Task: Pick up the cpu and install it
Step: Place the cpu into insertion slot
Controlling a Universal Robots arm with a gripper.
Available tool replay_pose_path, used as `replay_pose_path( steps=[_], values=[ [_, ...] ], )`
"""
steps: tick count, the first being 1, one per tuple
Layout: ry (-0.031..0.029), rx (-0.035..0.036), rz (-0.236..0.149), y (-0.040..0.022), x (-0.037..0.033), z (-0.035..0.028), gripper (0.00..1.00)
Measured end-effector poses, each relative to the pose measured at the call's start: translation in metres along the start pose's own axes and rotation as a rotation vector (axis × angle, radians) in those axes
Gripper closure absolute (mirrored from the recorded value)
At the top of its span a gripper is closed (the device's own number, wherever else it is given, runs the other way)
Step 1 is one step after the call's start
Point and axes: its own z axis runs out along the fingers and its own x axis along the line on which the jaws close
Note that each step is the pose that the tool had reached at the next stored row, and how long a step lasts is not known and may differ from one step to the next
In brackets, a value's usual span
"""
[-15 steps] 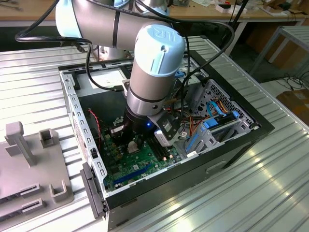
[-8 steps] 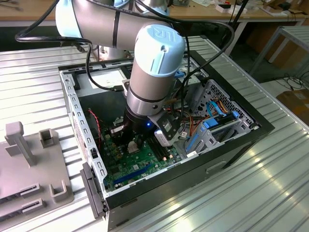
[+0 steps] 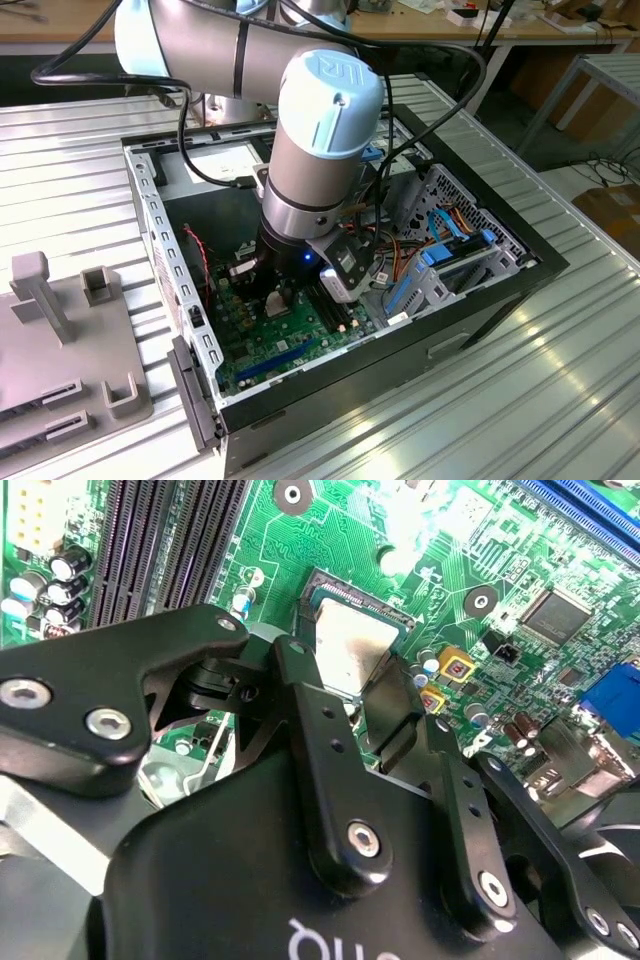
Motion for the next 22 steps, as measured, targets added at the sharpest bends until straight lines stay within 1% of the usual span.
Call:
replay_pose_path(
  steps=[5, 22],
  values=[
    [0.0000, 0.0000, 0.000, 0.0000, 0.0000, -0.0019, 0.56],
    [0.0000, 0.0001, 0.003, -0.0005, 0.0000, -0.0022, 0.56]
  ],
)
